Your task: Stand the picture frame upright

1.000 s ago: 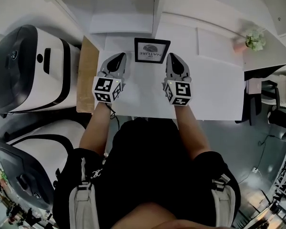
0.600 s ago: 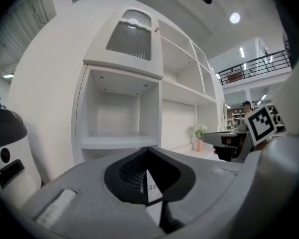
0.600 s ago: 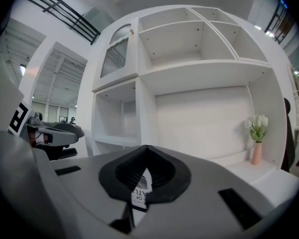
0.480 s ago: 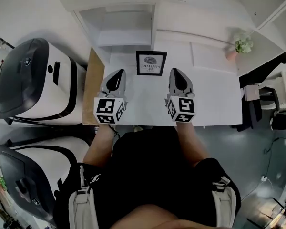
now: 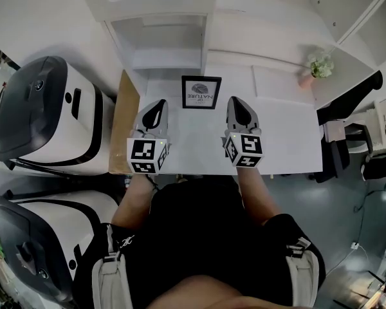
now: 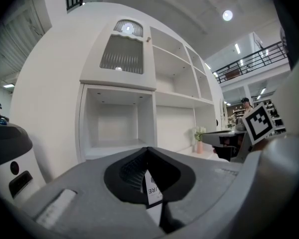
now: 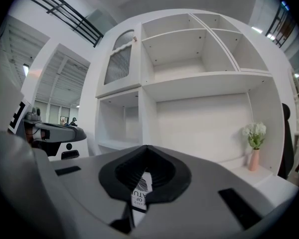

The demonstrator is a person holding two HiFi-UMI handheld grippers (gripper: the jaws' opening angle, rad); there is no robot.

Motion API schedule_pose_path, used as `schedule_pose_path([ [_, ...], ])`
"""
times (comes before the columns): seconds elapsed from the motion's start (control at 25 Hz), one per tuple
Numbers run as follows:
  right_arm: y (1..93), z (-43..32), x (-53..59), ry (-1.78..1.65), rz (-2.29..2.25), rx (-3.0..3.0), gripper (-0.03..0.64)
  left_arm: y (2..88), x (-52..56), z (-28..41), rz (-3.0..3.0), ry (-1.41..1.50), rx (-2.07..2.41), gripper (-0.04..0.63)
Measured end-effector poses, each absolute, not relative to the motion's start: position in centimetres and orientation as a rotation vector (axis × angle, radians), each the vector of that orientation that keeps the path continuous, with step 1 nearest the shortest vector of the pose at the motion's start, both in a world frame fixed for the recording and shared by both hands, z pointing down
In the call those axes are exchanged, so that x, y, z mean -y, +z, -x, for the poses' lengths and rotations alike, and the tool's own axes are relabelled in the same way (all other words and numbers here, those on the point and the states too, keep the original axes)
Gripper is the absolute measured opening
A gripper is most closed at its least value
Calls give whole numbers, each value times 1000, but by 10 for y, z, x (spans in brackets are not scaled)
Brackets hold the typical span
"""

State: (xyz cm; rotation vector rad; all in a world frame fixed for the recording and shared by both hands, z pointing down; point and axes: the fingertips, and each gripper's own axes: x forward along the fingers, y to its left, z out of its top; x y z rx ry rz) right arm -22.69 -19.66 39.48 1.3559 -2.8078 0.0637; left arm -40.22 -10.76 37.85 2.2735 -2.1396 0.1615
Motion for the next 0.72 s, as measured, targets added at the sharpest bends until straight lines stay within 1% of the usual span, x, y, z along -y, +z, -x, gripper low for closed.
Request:
schedule_pose_path([
  [0.72,400,233,199,68,-1354,2804,0,379,107,401,-2277,180,2113,17],
])
